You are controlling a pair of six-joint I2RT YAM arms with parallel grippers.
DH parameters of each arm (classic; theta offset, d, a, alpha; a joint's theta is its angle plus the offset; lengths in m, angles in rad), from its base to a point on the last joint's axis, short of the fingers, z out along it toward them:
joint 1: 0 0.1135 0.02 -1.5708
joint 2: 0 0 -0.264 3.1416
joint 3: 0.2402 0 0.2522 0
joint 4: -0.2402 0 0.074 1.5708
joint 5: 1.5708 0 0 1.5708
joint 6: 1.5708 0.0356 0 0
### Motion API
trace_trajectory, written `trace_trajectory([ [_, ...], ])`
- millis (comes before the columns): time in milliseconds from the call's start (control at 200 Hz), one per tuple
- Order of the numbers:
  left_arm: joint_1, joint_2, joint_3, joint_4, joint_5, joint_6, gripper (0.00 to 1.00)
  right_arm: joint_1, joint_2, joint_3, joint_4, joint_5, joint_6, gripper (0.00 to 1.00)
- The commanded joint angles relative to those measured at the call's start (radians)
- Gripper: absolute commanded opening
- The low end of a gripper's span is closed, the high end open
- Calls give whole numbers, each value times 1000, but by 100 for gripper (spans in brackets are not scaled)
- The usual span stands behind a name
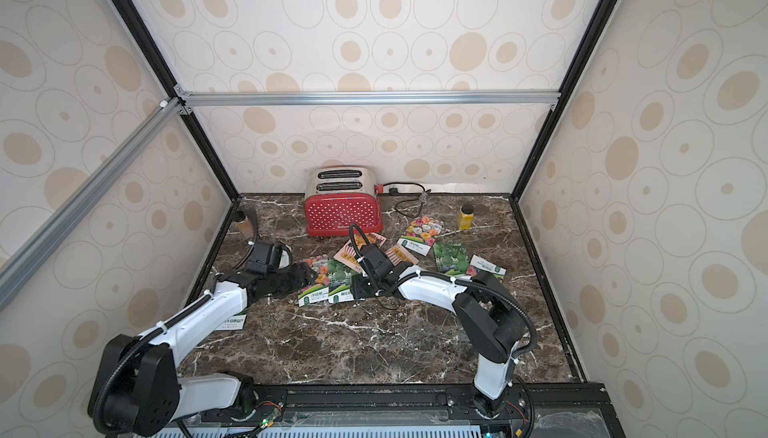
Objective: Arrange the seed packets in a row
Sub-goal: Place the seed packet at the center of the board, then pick up the seed packet from the center of the board.
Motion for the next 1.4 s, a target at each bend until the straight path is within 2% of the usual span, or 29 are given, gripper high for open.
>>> trace_trajectory([
  [0, -48, 65, 77, 70, -65, -24, 73, -35, -27, -36, 67, -70, -27, 49],
  [205, -57, 193, 167, 66, -63, -3, 73, -76, 3, -37, 95, -109, -42, 49],
  [376, -58, 269, 188, 102, -53, -6, 72, -115, 38, -43, 146, -173, -36, 49],
  [721, -61, 352, 189, 179, -26, -8, 68, -157, 119, -25, 219, -253, -40, 52],
  [1062, -64, 421, 191, 173, -45, -5, 68, -165, 161, -17, 246, -277, -27, 51],
  [1397, -100, 516, 235, 204, 1, -16, 64, -164, 206, -3, 283, -300, 4, 51],
])
